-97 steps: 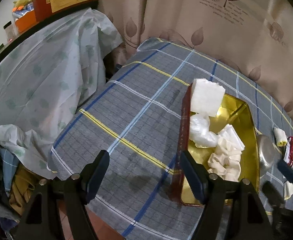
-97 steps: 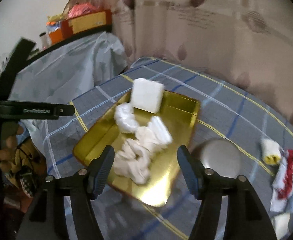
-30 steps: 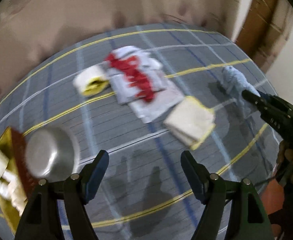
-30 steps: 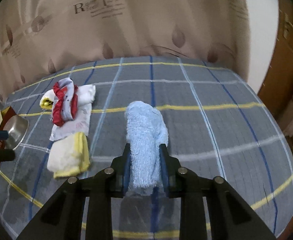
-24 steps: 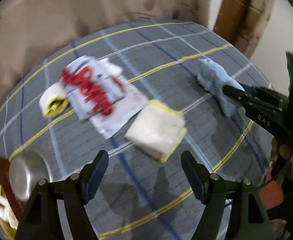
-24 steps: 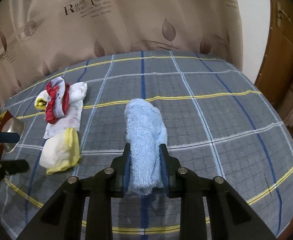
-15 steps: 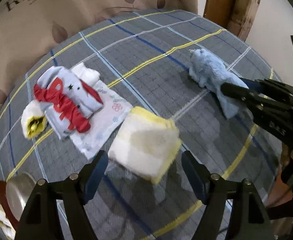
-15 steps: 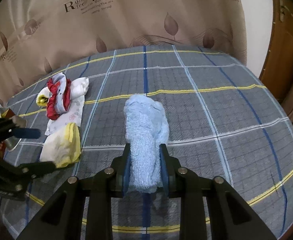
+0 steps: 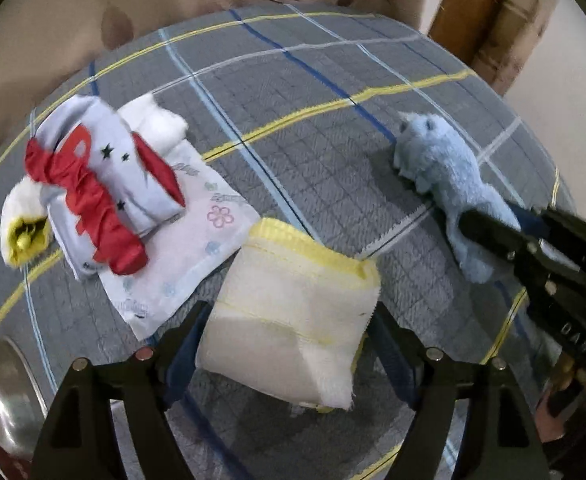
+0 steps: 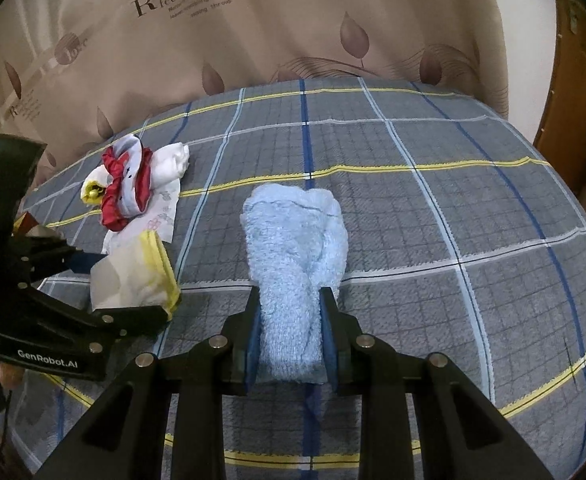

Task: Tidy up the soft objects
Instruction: 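Grasp the yellow-trimmed white cloth with the left tool while the right tool holds the blue towel, then carry the yellow-trimmed cloth into the gold tray and open the left tool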

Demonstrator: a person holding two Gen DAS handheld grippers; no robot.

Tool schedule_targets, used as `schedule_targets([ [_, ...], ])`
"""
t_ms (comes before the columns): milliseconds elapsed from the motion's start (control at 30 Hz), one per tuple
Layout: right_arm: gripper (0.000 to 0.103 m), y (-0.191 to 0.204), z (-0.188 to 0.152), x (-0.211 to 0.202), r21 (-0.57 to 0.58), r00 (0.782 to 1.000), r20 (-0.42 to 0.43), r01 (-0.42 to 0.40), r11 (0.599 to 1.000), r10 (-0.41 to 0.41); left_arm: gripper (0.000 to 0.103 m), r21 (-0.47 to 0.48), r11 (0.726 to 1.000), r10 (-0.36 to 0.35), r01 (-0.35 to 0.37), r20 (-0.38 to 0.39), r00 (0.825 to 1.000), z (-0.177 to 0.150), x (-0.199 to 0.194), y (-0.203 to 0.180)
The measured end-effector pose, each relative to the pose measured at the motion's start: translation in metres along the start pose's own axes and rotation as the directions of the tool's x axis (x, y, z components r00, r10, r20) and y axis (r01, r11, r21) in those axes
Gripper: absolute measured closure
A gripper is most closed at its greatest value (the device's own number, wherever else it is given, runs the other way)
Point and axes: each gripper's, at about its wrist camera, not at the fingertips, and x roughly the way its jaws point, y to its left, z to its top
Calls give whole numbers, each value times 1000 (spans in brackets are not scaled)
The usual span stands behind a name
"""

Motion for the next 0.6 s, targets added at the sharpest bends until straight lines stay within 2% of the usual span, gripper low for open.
schedule_targets([
  [100, 79, 2, -1, 1, -18, 1000, -2, 12, 1000, -12, 24, -32, 999, -12, 13, 6, 1000, -2, -3, 3],
  [167, 79, 3, -1, 0, -28, 1000, 0, 19, 999, -19, 31, -41, 999, -7, 7, 1, 1000, -4, -4, 4],
  [267, 79, 5, -1, 1, -36, 1000, 1, 25, 999, -25, 35, -30, 1000, -7, 8, 17, 1000, -9, -12, 2],
  [600, 79, 13, -6, 5, -74, 998, 14, 58, 996, -57, 39, -52, 998, -36, 38, 46, 998, -30, -38, 9],
])
